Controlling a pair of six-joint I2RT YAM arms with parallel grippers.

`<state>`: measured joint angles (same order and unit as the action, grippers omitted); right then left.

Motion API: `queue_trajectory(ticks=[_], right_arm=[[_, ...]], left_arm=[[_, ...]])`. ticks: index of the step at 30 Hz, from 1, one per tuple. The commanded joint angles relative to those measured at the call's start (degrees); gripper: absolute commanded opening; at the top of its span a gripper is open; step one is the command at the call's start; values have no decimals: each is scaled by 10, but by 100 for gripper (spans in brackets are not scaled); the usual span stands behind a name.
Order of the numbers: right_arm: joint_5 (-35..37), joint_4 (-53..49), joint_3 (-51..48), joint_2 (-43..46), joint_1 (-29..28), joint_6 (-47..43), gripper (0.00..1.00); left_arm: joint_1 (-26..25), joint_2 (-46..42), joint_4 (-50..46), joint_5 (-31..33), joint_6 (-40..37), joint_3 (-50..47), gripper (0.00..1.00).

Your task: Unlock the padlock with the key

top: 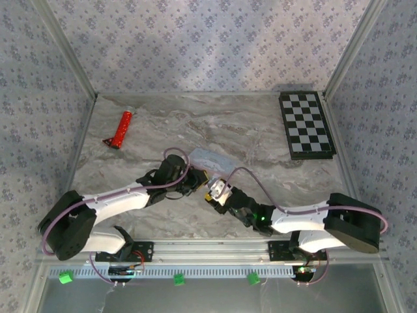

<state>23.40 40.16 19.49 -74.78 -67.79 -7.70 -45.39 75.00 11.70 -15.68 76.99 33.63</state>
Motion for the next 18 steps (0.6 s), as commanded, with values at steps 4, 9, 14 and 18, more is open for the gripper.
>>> queue_trajectory(ticks=[4,9,14,18], right_arm=[[40,54,22,-42,-1,-7,41],[46,49,33,-62,-1,6,33],[52,50,37,-75,0,23,27],[75,53,36,-89,1,36,22]], left_arm=[[-7,-29,19,-6,0,3,0],[-11,-28,18,-5,-1,2,0],[-15,-25,23,-4,1,1,0],[-15,-26,23,-4,0,3,0]])
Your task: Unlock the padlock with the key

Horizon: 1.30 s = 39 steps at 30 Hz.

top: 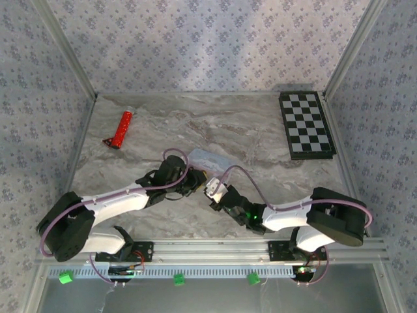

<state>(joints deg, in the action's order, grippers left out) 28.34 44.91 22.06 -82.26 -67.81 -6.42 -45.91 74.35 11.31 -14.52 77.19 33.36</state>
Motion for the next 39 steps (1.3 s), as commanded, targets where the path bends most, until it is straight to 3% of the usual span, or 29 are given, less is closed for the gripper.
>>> queue_trajectory(ticks=[1,7,10,14,19,23,27,39], right_arm=[[28,8,8,-17,3,27,21],[62,4,6,-28,2,71,11],[91,7,-13,-15,5,165,2],[43,-53,-27,20,23,336,0],[-30,-63,-23,19,21,415,0],[-40,-81,-23,22,17,439,0],[-40,-118,-27,29,16,467,0],[-29,-172,-65,15,20,596,0]], left_arm=[[-10,-20,26,-15,-2,6,0],[-11,-8,33,-16,-5,13,0],[-11,-1,34,-16,-9,18,0],[-12,4,31,-14,-16,21,0],[-11,14,31,-13,-22,21,0],[-12,22,24,-8,-35,28,0],[-10,29,-1,1,-57,41,6],[10,65,-28,1,-87,38,43]])
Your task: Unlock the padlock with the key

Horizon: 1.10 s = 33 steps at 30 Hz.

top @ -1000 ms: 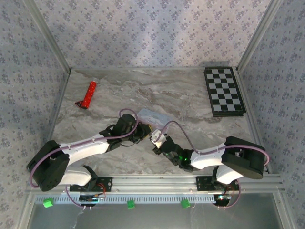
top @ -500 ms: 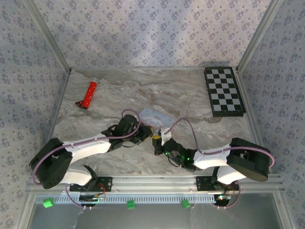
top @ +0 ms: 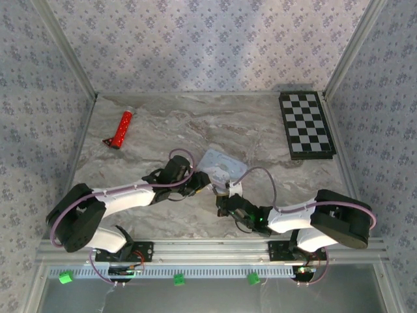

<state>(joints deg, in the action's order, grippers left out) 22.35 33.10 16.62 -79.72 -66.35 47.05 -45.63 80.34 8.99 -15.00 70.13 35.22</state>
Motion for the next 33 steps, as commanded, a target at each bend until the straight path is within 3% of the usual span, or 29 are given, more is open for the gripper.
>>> queue_trajectory(ticks=[1,10,19,26,33], right_arm=[[31,-55,-12,-14,4,66,0],[36,-62,-29,-25,5,102,0],[22,-69,-25,-20,5,91,0],[27,-104,-36,16,10,94,0],[28,-161,-60,89,37,96,0]], left_arm=[[11,4,-12,6,-21,20,45],[37,5,-195,76,-156,122,59],[24,159,-322,85,-327,331,66],[6,270,-372,111,-362,418,70],[27,278,-350,145,-311,354,66]])
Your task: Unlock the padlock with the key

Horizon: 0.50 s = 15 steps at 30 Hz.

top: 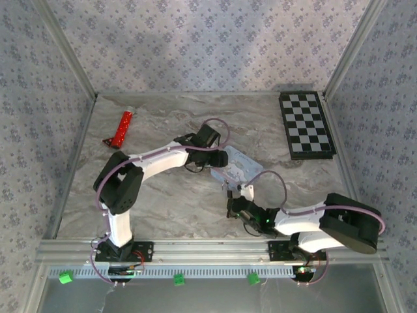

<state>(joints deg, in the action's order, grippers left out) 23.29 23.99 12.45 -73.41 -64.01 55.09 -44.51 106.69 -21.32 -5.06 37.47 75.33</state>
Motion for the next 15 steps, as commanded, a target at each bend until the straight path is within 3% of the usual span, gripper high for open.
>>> queue_trajectory(ticks=[1,7,15], right_arm=[[17,-78,-22,40,19,18,0],[-11,-108,-19,91,53,14,0],[-93,-107,34,29,94,-23,0]], left_arm=[[21,8,-46,57,27,-61,66],[28,-56,1,97,112,-172,63],[-24,-179,68,142,256,-333,62]])
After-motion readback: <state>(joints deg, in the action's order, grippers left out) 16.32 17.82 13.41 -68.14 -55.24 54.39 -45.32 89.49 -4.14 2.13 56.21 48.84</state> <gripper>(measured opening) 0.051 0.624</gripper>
